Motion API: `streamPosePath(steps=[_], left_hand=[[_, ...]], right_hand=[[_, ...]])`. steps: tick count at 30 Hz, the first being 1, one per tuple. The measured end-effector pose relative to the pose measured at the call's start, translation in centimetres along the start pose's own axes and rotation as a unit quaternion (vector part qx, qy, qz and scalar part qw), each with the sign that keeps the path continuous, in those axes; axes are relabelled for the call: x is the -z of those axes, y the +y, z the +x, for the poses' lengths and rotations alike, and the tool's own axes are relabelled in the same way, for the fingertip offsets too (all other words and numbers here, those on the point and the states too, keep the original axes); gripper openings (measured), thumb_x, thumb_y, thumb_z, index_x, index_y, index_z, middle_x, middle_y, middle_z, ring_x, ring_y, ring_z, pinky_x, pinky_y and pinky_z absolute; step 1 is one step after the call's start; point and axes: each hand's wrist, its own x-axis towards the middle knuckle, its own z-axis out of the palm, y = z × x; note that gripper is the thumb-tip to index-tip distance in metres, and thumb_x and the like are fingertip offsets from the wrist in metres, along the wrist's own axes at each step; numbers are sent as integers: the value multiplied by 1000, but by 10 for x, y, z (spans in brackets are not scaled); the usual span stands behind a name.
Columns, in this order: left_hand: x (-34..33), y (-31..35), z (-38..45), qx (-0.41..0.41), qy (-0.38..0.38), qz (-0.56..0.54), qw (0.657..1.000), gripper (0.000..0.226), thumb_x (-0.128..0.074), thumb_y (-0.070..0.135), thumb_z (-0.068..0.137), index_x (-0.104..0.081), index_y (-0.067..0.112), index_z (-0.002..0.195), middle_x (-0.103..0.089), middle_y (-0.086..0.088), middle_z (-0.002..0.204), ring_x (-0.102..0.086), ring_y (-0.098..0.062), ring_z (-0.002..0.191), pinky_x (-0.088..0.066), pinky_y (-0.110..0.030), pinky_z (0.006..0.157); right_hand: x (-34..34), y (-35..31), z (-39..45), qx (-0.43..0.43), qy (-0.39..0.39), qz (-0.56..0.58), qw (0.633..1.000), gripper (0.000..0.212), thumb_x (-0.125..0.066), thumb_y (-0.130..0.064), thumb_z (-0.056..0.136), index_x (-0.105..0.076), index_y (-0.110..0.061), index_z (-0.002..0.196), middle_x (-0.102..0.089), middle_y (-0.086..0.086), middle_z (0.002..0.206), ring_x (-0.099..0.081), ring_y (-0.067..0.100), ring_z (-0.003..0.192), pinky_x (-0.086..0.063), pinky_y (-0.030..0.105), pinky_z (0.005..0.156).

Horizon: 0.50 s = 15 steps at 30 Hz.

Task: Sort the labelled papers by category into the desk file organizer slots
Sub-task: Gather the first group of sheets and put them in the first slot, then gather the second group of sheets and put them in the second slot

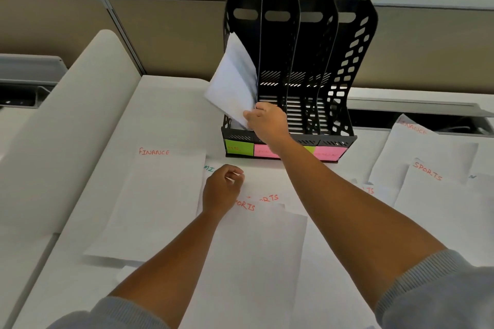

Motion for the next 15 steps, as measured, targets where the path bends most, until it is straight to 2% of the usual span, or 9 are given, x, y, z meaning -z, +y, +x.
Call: streamPosePath(steps=[2, 3, 4, 5, 6, 8, 9, 12, 15], left_hand=[[12, -5, -4, 1, 40, -3, 999, 3, -63, 33, 89, -64, 32, 92, -67, 15, 90, -63, -6, 82, -51, -19, 65], [18, -8, -5, -5, 61, 3, 998, 5, -64, 31, 90, -65, 29, 94, -68, 11, 93, -63, -9, 84, -51, -20, 68], [25, -11, -8, -12, 83, 11, 996, 6, -65, 28, 90, -66, 26, 96, -68, 7, 97, -63, -12, 88, -53, -23, 70], [31, -14, -12, -16, 105, 22, 994, 9, -65, 26, 90, -66, 23, 98, -68, 4, 100, -63, -15, 91, -55, -27, 73], [38, -17, -16, -13, 124, 37, 992, 12, -66, 25, 89, -66, 22, 101, -67, 1, 104, -63, -18, 95, -55, -32, 77], [49, -25, -24, 20, 141, 90, 986, 23, -68, 27, 87, -64, 22, 110, -65, -4, 113, -60, -25, 105, -53, -39, 86], [54, -29, -28, 48, 133, 125, 982, 31, -69, 30, 86, -62, 22, 115, -63, -6, 119, -58, -27, 111, -51, -42, 91], [63, -42, -42, 130, 83, 209, 966, 55, -69, 42, 83, -50, 22, 130, -52, -8, 137, -46, -30, 129, -42, -50, 103], [67, -51, -57, 169, 31, 244, 954, 77, -64, 59, 80, -37, 22, 142, -35, -8, 151, -29, -28, 142, -30, -57, 111]], right_hand=[[7, 7, -15, 20, 13, 3, 1000, 18, -53, -20, 79, -52, -6, 67, -54, 9, 60, -47, 21, 55, -38, 34, 51], [9, 13, -21, 25, 19, 11, 999, 22, -51, -20, 78, -54, 2, 71, -58, 16, 65, -53, 28, 58, -45, 39, 54], [10, 18, -29, 22, 23, 27, 999, 26, -52, -18, 80, -57, 8, 82, -65, 23, 78, -61, 37, 70, -54, 48, 65], [12, 23, -37, 17, 27, 49, 998, 26, -54, -16, 84, -59, 9, 90, -67, 25, 89, -65, 40, 83, -56, 51, 74], [13, 27, -43, 13, 32, 70, 997, 20, -57, -15, 86, -62, 4, 91, -69, 21, 92, -66, 38, 88, -56, 50, 77], [14, 35, -56, 15, 41, 80, 996, 7, -60, -18, 87, -66, -18, 90, -73, 5, 87, -70, 27, 83, -59, 42, 78], [15, 40, -62, 20, 39, 68, 997, 9, -61, -20, 87, -67, -23, 94, -73, 0, 88, -70, 21, 82, -59, 38, 80], [14, 55, -74, 17, 22, 37, 999, 19, -62, -23, 88, -67, -18, 105, -72, -1, 93, -69, 12, 85, -58, 36, 82], [11, 70, -88, 0, 2, 16, 1000, 7, -61, -15, 88, -67, -17, 91, -73, 3, 89, -71, 11, 75, -60, 33, 74]])
